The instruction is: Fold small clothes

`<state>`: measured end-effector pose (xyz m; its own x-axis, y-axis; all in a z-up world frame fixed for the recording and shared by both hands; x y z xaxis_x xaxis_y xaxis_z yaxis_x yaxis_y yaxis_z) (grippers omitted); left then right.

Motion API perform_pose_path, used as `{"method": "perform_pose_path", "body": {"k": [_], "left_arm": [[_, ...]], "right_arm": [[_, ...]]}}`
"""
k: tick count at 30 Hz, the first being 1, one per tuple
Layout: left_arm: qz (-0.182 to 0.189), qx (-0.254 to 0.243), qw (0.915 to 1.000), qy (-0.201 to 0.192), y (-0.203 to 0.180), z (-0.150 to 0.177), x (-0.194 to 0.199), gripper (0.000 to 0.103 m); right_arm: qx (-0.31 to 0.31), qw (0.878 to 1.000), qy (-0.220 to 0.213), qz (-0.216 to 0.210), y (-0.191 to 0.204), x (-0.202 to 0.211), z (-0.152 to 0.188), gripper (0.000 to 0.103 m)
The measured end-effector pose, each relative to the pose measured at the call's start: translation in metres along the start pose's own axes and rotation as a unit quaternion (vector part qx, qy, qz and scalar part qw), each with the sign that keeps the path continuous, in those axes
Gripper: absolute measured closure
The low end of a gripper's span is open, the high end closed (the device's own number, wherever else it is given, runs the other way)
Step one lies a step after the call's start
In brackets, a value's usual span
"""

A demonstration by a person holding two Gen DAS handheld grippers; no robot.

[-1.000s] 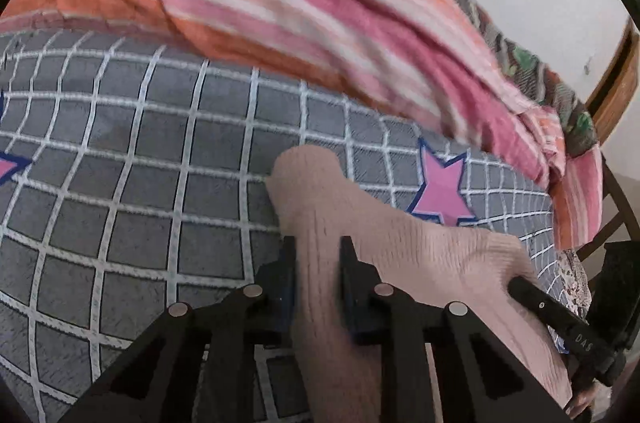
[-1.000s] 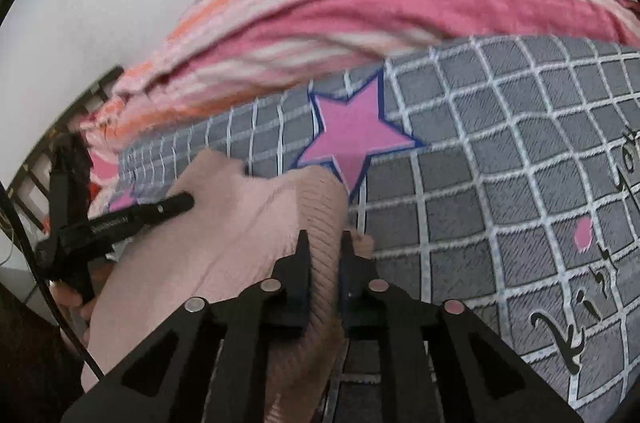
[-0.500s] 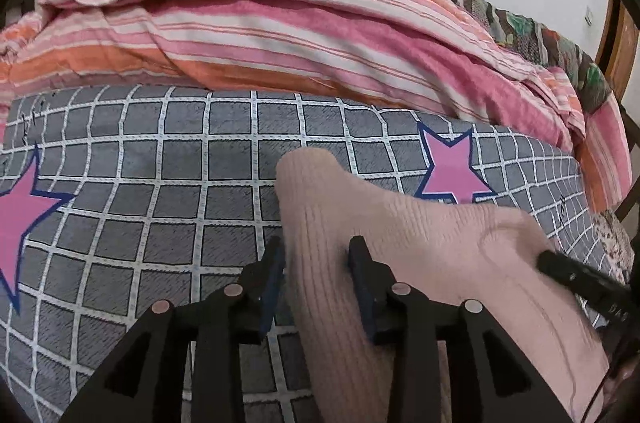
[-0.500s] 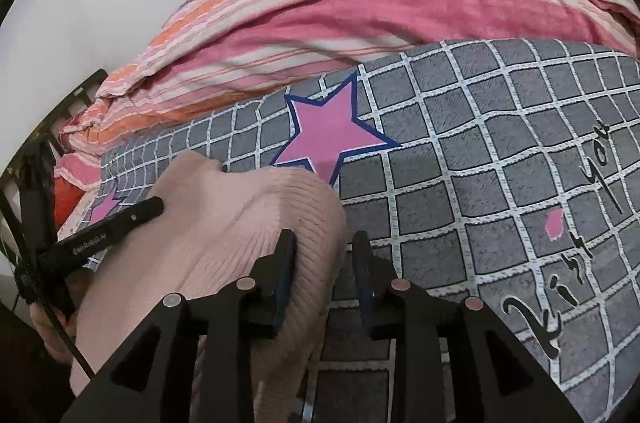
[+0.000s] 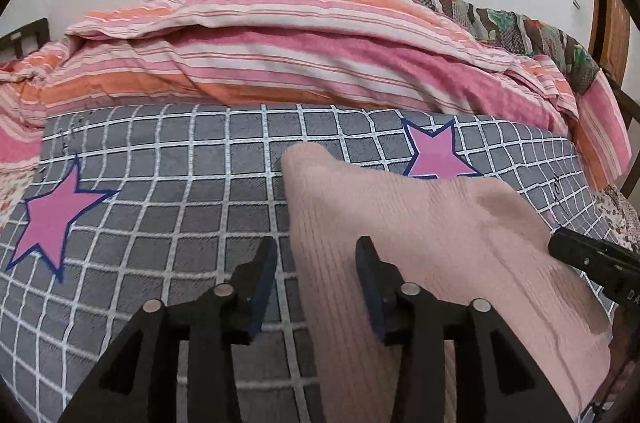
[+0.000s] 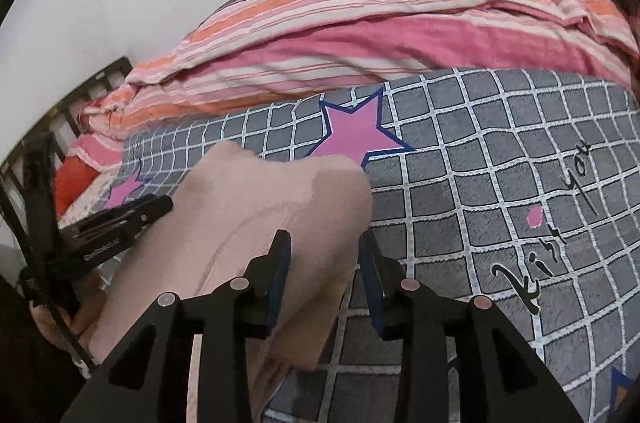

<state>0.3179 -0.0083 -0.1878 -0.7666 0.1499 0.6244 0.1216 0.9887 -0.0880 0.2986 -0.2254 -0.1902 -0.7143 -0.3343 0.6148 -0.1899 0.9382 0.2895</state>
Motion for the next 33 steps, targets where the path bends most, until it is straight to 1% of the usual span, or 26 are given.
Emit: {"method": "perform_pose_path", "body": {"k": [3,6,8,10,13,15,17,18,19,21,23,24,25,26,27,28,29,30,32,33], "left_arm": [[0.008,0.016,0.9998,-0.005,0.002,0.008,0.013,0.062],[0.011,0.021,0.9997,-0.011,0.002,0.021,0.03,0.062],[0.02,0.03,0.9993,-0.012,0.001,0.031,0.04,0.062],[0.029,0.042,0.9986,-0.014,0.004,0.041,0.051,0.062],[0.054,0.059,0.9968,-0.004,0.005,0.057,0.064,0.062],[0.064,0.062,0.9961,0.005,0.002,0.069,0.067,0.062],[0.06,0.049,0.997,-0.002,-0.001,0.072,0.071,0.062],[0.059,0.042,0.9974,-0.008,-0.002,0.07,0.074,0.062],[0.064,0.039,0.9971,-0.014,-0.004,0.069,0.077,0.062],[0.08,0.044,0.9954,-0.027,-0.006,0.066,0.084,0.062],[0.095,0.05,0.9936,-0.033,-0.007,0.064,0.086,0.062],[0.101,0.05,0.9932,-0.03,-0.008,0.064,0.085,0.062],[0.103,0.048,0.9932,-0.023,-0.01,0.065,0.082,0.062],[0.103,0.045,0.9935,-0.016,-0.012,0.066,0.078,0.062],[0.102,0.043,0.9938,-0.011,-0.014,0.067,0.075,0.062],[0.102,0.04,0.994,-0.006,-0.016,0.068,0.073,0.062],[0.1,0.038,0.9942,-0.003,-0.018,0.069,0.071,0.062],[0.099,0.037,0.9944,-0.002,-0.019,0.069,0.071,0.062],[0.103,0.037,0.994,-0.006,-0.022,0.068,0.073,0.062],[0.105,0.039,0.9936,-0.011,-0.022,0.066,0.074,0.062]], "right_arm": [[0.001,1.0,0.002,0.006,0.002,0.006,0.004,0.068],[-0.006,1.0,-0.002,0.002,0.004,0.015,0.008,0.068],[-0.01,1.0,-0.003,-0.007,0.008,0.024,0.012,0.068],[-0.019,1.0,-0.006,-0.021,0.012,0.031,0.02,0.065],[-0.026,0.999,0.004,-0.038,0.02,0.037,0.041,0.065],[-0.023,0.999,0.002,-0.04,0.026,0.038,0.052,0.065],[-0.016,0.999,-0.006,-0.03,0.029,0.035,0.057,0.075],[-0.012,0.999,-0.011,-0.033,0.032,0.034,0.057,0.087],[-0.011,0.999,-0.014,-0.039,0.034,0.035,0.057,0.092],[-0.002,0.998,-0.042,-0.046,0.039,0.047,0.051,0.097],[0.004,0.995,-0.068,-0.066,0.04,0.063,0.044,0.098],[0.003,0.995,-0.076,-0.068,0.037,0.068,0.041,0.098],[0.0,0.995,-0.072,-0.063,0.032,0.066,0.04,0.098],[-0.007,0.998,-0.05,-0.044,0.024,0.058,0.043,0.098],[-0.015,0.999,-0.02,-0.024,0.016,0.045,0.05,0.098],[-0.022,1.0,0.007,-0.014,0.011,0.033,0.057,0.098],[-0.024,1.0,0.016,-0.01,0.009,0.028,0.06,0.098],[-0.018,1.0,0.018,-0.003,0.01,0.026,0.06,0.098],[0.006,1.0,0.003,0.007,0.017,0.033,0.055,0.097],[0.014,1.0,-0.007,0.01,0.019,0.037,0.05,0.09]]}}
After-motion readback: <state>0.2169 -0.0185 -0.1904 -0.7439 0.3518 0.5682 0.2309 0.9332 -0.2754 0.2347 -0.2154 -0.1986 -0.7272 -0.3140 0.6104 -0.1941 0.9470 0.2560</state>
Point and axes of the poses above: each gripper's, at about its wrist camera, not at the fingertips, and x roughly against the way its jaws point, y to its left, z to its underside, the point moved 9 cm from there along -x, roughly the way its jaws point, and after that the axes turned 1 degree about -y, right-handed, at the moved point
